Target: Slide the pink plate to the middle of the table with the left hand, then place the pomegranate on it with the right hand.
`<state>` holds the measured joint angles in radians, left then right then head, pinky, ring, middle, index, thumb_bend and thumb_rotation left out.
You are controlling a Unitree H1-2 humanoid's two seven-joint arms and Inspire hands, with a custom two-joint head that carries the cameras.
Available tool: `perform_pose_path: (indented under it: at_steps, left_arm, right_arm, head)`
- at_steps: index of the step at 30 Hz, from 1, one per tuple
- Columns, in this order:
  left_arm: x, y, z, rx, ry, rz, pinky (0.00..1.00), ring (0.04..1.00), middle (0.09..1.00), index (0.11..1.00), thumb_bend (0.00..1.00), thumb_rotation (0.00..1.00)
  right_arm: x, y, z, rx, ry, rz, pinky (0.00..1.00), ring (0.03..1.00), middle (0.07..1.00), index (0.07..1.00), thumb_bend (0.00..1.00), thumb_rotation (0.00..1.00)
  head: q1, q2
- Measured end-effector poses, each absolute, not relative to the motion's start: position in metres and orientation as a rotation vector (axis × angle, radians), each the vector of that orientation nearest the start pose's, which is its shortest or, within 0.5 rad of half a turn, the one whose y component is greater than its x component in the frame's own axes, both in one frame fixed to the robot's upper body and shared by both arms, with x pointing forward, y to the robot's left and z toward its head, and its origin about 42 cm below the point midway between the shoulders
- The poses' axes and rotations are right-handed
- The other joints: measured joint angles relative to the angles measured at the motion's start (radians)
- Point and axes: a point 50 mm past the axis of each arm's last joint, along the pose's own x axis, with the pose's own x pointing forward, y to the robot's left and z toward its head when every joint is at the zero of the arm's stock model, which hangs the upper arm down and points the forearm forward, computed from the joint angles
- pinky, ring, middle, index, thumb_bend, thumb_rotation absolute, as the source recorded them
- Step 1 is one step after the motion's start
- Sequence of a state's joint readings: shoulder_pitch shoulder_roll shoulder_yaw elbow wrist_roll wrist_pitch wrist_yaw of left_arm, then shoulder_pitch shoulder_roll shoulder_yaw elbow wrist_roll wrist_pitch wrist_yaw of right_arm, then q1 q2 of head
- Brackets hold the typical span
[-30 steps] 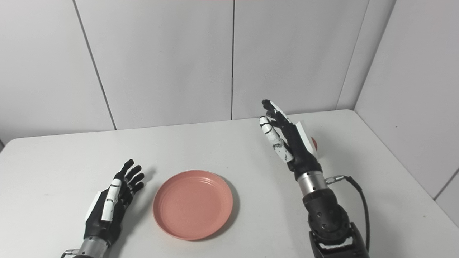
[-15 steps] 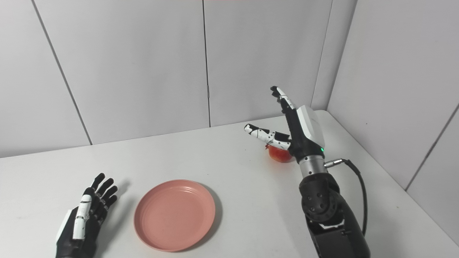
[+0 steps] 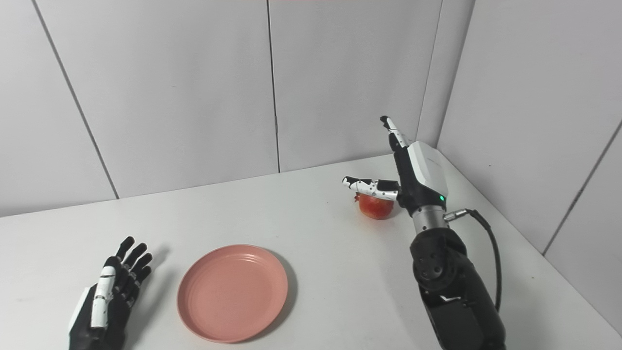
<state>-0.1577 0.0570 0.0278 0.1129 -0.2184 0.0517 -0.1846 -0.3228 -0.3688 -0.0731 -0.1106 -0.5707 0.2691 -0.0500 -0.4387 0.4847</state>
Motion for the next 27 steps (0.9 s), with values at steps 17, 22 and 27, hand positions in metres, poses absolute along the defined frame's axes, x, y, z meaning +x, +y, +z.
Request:
perform_pose_path:
  at_steps: [17,22,27]
  left_arm:
    - [0.334,0.218,0.11,-0.162,-0.002,-0.195,0.95,0.926,0.937,0.936,0.36,1.0]
    - [0.334,0.218,0.112,-0.163,-0.004,-0.196,0.94,0.925,0.934,0.933,0.35,1.0]
    - [0.334,0.22,0.113,-0.175,0.004,-0.192,0.94,0.92,0.927,0.924,0.35,1.0]
  right_arm:
    - [0.391,-0.345,0.213,-0.951,-0.02,-0.272,0.76,0.888,0.955,0.967,0.98,0.42]
    - [0.399,-0.347,0.203,-0.957,0.026,-0.255,0.77,0.898,0.958,0.965,0.98,0.43]
    - [0.404,-0.352,0.199,-0.974,0.052,-0.249,0.78,0.898,0.954,0.963,0.98,0.41]
  head:
    - [-0.002,0.031]
    - [-0.003,0.038]
    - [-0.002,0.044]
